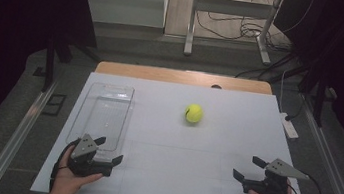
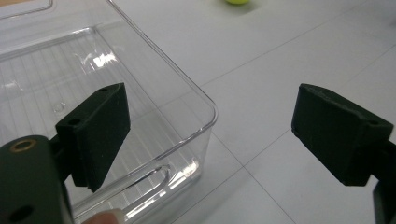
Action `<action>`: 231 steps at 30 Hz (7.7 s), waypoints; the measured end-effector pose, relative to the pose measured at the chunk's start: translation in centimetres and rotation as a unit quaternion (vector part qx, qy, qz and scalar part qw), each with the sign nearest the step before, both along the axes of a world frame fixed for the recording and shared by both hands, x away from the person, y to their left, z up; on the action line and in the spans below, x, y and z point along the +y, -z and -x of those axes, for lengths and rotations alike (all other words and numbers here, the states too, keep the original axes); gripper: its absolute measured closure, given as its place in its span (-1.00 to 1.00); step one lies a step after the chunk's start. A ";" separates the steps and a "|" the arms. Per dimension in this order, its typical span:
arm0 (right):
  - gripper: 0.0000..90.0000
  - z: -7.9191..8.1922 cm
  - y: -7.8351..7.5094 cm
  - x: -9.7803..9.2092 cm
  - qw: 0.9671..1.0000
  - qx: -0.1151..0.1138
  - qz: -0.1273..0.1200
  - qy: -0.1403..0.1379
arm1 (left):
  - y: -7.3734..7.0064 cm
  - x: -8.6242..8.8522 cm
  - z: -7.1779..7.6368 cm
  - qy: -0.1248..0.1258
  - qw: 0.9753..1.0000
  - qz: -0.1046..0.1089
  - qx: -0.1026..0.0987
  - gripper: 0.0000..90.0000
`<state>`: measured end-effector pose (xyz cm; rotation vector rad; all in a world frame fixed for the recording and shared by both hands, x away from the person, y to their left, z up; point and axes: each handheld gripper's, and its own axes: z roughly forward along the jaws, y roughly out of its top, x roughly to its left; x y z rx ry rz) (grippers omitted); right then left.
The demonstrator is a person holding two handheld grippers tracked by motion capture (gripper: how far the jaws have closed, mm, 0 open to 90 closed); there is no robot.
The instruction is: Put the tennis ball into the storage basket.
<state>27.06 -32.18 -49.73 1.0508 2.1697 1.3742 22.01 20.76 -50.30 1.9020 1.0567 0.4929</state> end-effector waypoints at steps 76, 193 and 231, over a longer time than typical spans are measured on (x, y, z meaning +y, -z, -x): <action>-0.80 -0.1 0.4 -0.3 1.000 0.008 -0.001 -0.001 | -3.4 -3.6 -4.0 0.054 0.997 -0.012 0.054 -0.74; -0.80 -0.1 0.7 -0.5 1.000 0.014 0.003 0.003 | -5.7 -11.2 -11.6 0.113 0.990 -0.044 0.067 -0.75; -0.80 -0.1 0.9 -0.5 1.000 0.016 0.006 0.002 | -6.0 -13.0 -14.4 0.109 0.989 -0.062 0.078 -0.77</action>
